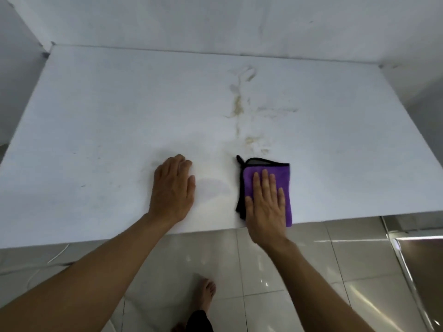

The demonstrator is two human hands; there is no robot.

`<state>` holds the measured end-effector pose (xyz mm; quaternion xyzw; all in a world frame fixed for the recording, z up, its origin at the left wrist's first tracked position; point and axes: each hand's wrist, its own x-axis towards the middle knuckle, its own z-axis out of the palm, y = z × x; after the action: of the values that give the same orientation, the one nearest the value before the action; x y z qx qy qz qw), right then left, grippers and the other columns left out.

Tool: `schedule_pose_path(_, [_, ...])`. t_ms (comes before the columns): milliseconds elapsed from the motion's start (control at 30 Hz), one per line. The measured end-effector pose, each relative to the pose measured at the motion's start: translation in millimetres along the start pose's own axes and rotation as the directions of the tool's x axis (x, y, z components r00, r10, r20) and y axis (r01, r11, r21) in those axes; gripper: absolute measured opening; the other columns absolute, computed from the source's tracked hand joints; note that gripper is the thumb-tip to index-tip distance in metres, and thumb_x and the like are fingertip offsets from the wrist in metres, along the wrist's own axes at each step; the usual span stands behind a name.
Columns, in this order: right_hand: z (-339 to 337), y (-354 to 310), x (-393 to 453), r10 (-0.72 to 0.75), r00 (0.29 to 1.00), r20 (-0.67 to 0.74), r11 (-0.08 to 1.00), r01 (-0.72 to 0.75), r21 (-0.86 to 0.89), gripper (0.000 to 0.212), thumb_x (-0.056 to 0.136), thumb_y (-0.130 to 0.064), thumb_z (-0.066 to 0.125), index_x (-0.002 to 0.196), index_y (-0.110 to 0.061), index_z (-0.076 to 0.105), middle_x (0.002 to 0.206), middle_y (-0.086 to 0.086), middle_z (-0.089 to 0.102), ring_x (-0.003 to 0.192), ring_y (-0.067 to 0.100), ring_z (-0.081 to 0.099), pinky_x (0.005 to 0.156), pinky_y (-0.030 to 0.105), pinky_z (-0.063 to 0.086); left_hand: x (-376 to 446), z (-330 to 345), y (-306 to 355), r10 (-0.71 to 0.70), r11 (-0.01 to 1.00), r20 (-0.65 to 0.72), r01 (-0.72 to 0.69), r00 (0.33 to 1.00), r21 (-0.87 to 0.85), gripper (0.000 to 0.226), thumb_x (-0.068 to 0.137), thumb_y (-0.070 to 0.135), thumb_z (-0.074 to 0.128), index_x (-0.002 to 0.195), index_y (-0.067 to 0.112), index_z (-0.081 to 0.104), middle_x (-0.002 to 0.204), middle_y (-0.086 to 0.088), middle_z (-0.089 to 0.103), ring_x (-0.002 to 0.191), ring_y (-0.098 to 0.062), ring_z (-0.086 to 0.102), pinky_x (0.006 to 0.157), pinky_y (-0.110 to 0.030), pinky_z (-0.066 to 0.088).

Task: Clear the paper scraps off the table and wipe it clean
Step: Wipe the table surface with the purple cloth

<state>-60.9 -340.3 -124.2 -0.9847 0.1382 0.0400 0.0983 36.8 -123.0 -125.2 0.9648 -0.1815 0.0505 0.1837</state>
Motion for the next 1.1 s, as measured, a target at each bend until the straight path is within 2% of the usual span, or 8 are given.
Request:
schedule_pose_path(267, [-1, -26, 42, -0.505, 0.857, 0.101, 0.863, 0.505, 0.028, 0.058, 0.105, -0.043, 0.02, 0.158, -0.029, 0.002, 0.166, -0.008, -0.003, 0.152, 0.01, -0.011, 0.124, 0.038, -0.005, 62, 16, -9, 0.045, 0.999, -0.016, -0.044, 0.999, 0.026, 0.047, 0.096, 0.024, 0.032, 0.131, 0.0, 0.053, 0.141, -0.023, 0.05, 0.132, -0.041, 0.045, 0.114, -0.051, 0.033])
schedule_pose_path(400, [-9, 29, 97, -0.311, 0.95, 0.025, 0.95, 0.311, -0.026, 0.061, 0.1, -0.046, 0.013, 0.158, -0.026, 0.013, 0.166, -0.003, 0.009, 0.153, 0.015, 0.0, 0.123, 0.039, 0.002, 67, 21, -9, 0.055, 0.998, -0.079, -0.057, 0.995, -0.034, 0.046, 0.1, 0.022, 0.038, 0.137, -0.004, 0.049, 0.145, -0.024, 0.046, 0.137, -0.039, 0.04, 0.119, -0.048, 0.028])
schedule_pose_path(567, [-14, 43, 88, 0.042, 0.999, 0.025, 0.999, -0.042, -0.005, 0.06, 0.103, -0.04, 0.013, 0.159, -0.02, 0.001, 0.166, 0.002, -0.004, 0.152, 0.018, -0.011, 0.123, 0.042, -0.007, 66, 17, -6, 0.017, 0.995, -0.066, -0.023, 0.998, -0.096, 0.045, 0.102, 0.02, 0.039, 0.14, -0.003, 0.048, 0.149, -0.021, 0.044, 0.141, -0.035, 0.037, 0.121, -0.045, 0.026])
schedule_pose_path(667, [-3, -18, 54, -0.059, 0.998, 0.009, 0.997, 0.059, 0.043, 0.062, 0.102, -0.04, 0.016, 0.158, -0.016, 0.01, 0.166, 0.007, 0.003, 0.153, 0.022, -0.006, 0.123, 0.045, -0.003, 67, 19, -6, 0.041, 0.996, -0.071, -0.047, 0.997, -0.079, 0.044, 0.102, 0.016, 0.038, 0.139, -0.004, 0.049, 0.149, -0.022, 0.045, 0.14, -0.036, 0.039, 0.121, -0.047, 0.025])
schedule_pose_path(767, [0, -66, 42, -0.24, 0.967, 0.089, 0.968, 0.231, 0.101, 0.059, 0.106, -0.041, 0.019, 0.158, -0.024, 0.0, 0.166, -0.001, -0.008, 0.151, 0.016, -0.016, 0.124, 0.043, -0.008, 67, 19, -9, 0.073, 0.997, -0.054, -0.074, 0.996, -0.021, 0.046, 0.103, 0.016, 0.032, 0.139, -0.006, 0.049, 0.149, -0.023, 0.045, 0.141, -0.037, 0.04, 0.122, -0.051, 0.021])
schedule_pose_path(900, [-5, -42, 67, -0.412, 0.905, 0.103, 0.911, 0.409, 0.057, 0.057, 0.105, -0.044, 0.019, 0.158, -0.026, 0.006, 0.166, -0.005, -0.004, 0.152, 0.011, -0.013, 0.124, 0.042, -0.005, 69, 18, -8, 0.098, 0.995, -0.066, -0.098, 0.993, 0.004, 0.044, 0.101, 0.01, 0.036, 0.138, -0.008, 0.049, 0.148, -0.025, 0.045, 0.14, -0.04, 0.041, 0.12, -0.057, 0.023])
schedule_pose_path(1000, [-14, 5, 94, -0.232, 0.973, 0.022, 0.973, 0.232, 0.013, 0.057, 0.104, -0.041, 0.022, 0.158, -0.025, 0.015, 0.166, -0.003, 0.008, 0.153, 0.014, 0.0, 0.122, 0.046, 0.01, 70, 17, -5, 0.083, 0.996, -0.062, -0.084, 0.995, -0.015, 0.044, 0.102, 0.012, 0.035, 0.14, -0.007, 0.048, 0.149, -0.024, 0.044, 0.141, -0.038, 0.039, 0.12, -0.056, 0.022])
schedule_pose_path(1100, [-18, 18, 99, -0.014, 0.999, 0.036, 1.0, 0.014, 0.02, 0.059, 0.104, -0.041, 0.016, 0.159, -0.024, 0.003, 0.166, -0.003, -0.004, 0.152, 0.013, -0.012, 0.124, 0.046, 0.003, 71, 16, -4, 0.049, 0.998, -0.031, -0.05, 0.998, -0.027, 0.046, 0.102, 0.016, 0.031, 0.141, -0.005, 0.047, 0.151, -0.022, 0.043, 0.143, -0.036, 0.037, 0.122, -0.054, 0.019])
